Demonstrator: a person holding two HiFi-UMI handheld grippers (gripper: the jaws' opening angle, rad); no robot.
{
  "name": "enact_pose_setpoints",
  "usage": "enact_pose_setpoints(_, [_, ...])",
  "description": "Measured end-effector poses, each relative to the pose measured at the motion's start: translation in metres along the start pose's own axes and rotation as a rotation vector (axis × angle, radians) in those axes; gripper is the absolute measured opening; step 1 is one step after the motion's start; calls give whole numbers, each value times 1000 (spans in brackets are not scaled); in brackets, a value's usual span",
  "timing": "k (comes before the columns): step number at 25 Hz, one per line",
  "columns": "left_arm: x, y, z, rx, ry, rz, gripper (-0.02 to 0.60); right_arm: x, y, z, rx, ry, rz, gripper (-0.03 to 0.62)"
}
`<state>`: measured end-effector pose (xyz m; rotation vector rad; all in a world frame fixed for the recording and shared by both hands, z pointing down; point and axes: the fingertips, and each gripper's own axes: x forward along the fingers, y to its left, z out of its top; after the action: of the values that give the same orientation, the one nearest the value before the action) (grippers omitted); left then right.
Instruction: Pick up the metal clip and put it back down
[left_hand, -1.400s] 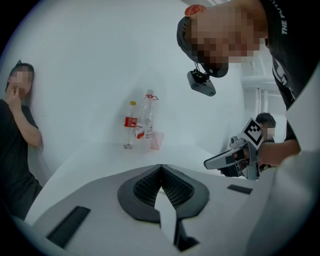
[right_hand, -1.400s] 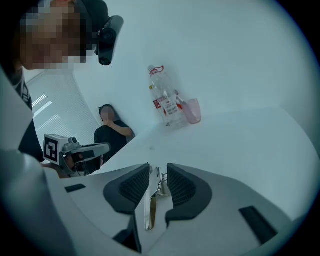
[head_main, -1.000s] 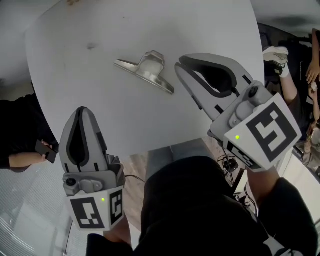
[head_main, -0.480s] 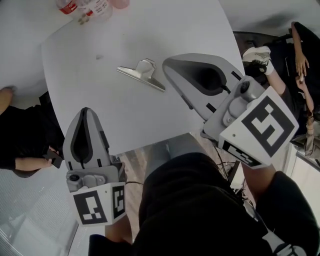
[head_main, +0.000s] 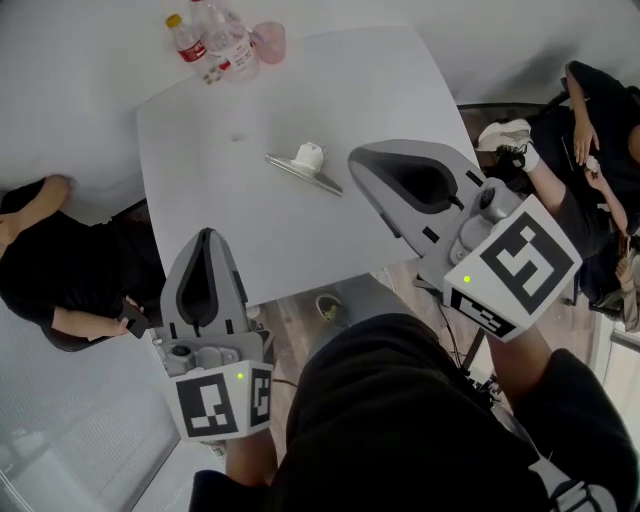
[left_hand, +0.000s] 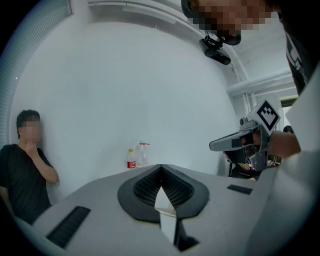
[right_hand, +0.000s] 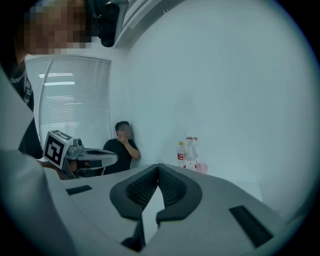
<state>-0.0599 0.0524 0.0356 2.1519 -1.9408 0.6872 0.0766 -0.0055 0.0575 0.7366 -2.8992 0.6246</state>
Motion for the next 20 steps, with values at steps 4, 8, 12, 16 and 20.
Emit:
enact_pose_setpoints(4, [-24, -8, 19, 14, -26, -14, 18, -23, 19, 22, -8, -51, -18, 18])
enact_pose_setpoints(8, [-66, -10, 35, 31, -78, -6, 18, -55, 54, 39, -33, -114, -37, 18])
enact_pose_setpoints(12, [-88, -4, 44, 30, -89, -2, 18, -74, 70, 45, -9, -136, -63, 18])
enact_pose_setpoints(16, [-91, -3, 42, 26, -80, -16, 18, -81, 72, 41, 19, -133, -91, 18])
enact_pose_setpoints(20, [-100, -19, 47, 18, -80, -55, 18, -97, 77, 41, 41, -141, -113, 18])
